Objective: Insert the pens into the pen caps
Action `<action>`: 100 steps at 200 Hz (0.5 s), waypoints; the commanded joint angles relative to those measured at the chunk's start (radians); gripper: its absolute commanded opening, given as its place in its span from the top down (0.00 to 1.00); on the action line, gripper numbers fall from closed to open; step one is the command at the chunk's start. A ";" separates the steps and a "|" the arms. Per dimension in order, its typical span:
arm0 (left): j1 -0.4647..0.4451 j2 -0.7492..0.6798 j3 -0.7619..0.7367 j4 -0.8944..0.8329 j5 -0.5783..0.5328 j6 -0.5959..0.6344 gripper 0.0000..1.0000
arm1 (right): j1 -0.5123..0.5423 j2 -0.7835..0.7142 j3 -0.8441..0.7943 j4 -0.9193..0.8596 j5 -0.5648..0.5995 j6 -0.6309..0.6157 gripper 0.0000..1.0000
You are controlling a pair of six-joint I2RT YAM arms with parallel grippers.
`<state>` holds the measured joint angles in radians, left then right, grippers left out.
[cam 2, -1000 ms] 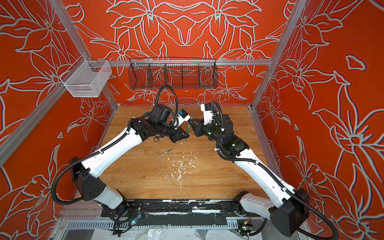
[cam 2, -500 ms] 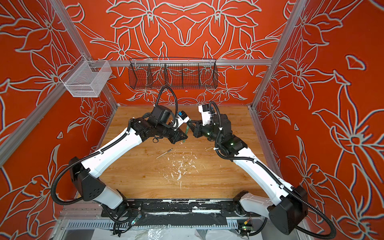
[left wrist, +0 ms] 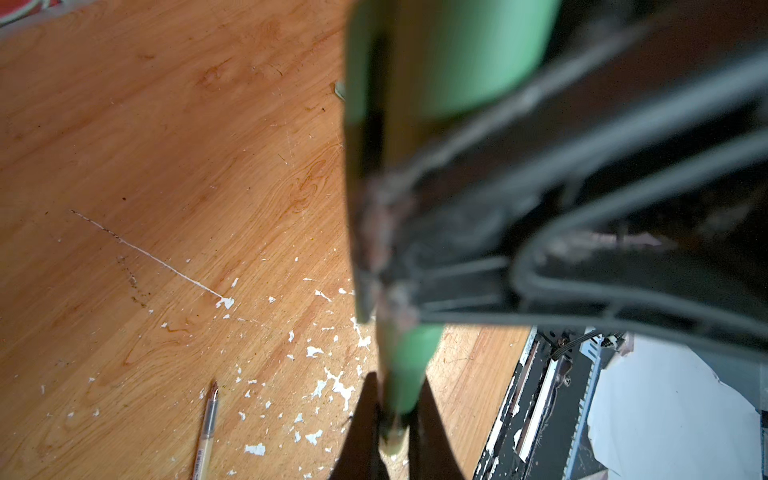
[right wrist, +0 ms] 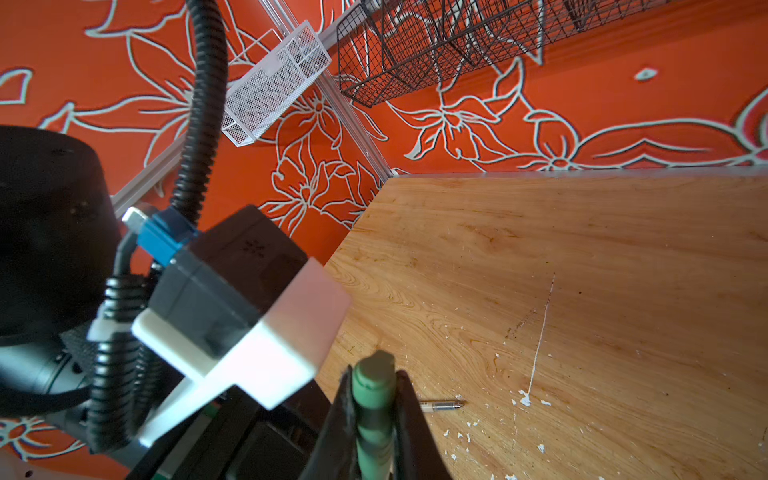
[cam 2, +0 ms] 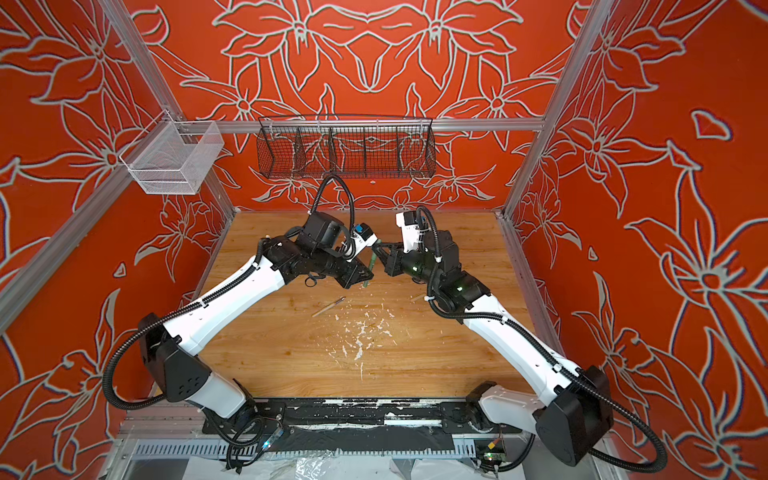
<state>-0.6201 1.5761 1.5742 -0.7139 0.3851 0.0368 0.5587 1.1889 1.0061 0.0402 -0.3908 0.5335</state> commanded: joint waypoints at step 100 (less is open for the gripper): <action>0.056 0.019 0.213 0.490 -0.047 -0.060 1.00 | 0.121 0.029 -0.170 -0.348 -0.196 0.052 1.00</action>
<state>-0.6201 1.6306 1.6394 -0.7807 0.3878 0.0246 0.5793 1.1908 0.9474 0.1150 -0.3515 0.5446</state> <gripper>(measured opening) 0.090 0.142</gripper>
